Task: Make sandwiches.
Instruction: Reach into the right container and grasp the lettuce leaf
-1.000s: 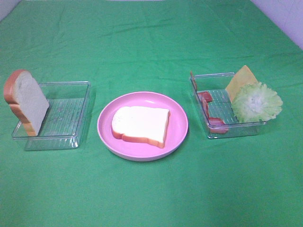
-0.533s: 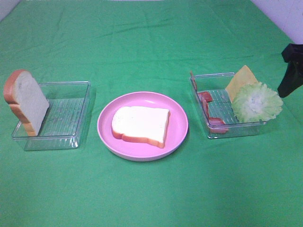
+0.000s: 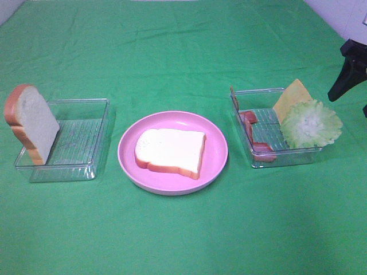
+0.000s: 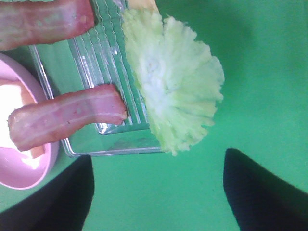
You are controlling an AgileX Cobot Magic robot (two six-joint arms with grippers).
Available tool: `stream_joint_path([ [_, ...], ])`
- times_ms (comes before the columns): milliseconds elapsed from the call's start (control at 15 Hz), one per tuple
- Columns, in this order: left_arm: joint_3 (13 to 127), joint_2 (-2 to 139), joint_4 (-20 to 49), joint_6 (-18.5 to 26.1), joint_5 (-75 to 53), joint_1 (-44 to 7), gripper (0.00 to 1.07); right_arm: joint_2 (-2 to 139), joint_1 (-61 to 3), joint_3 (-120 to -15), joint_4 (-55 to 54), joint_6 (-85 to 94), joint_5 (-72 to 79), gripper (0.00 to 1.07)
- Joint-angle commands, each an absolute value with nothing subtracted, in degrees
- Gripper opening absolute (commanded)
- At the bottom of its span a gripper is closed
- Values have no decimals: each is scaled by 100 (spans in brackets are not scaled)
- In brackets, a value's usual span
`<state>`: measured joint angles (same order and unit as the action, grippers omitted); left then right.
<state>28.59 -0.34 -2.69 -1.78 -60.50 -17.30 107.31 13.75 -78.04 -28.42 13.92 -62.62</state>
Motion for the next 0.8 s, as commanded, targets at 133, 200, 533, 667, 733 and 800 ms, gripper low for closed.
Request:
stream_joint_path([
  [133,2853,-143,-275,-172,-5982,-1748,71,11138,1690,-7838,-3243,1994,-6337,78],
  [200,2853,-143,-275,-172,-5982,-1748,71,11287,1707,-7838,-3317,2160,-6343,78],
  [533,2853,-143,-258,-172,-5982,-1748,71,11883,1736,-7838,-3713,2744,-6280,78],
  [667,2853,-143,-258,-172,-5982,-1748,71,11940,1736,-7838,-3713,2762,-6171,78],
  [733,2853,-143,-258,-172,-5982,-1748,71,11952,1736,-7838,-3759,2813,-6148,78],
  [800,2853,-143,-258,-172,-5982,-1748,71,11952,1736,-7838,-3850,2916,-6154,77],
])
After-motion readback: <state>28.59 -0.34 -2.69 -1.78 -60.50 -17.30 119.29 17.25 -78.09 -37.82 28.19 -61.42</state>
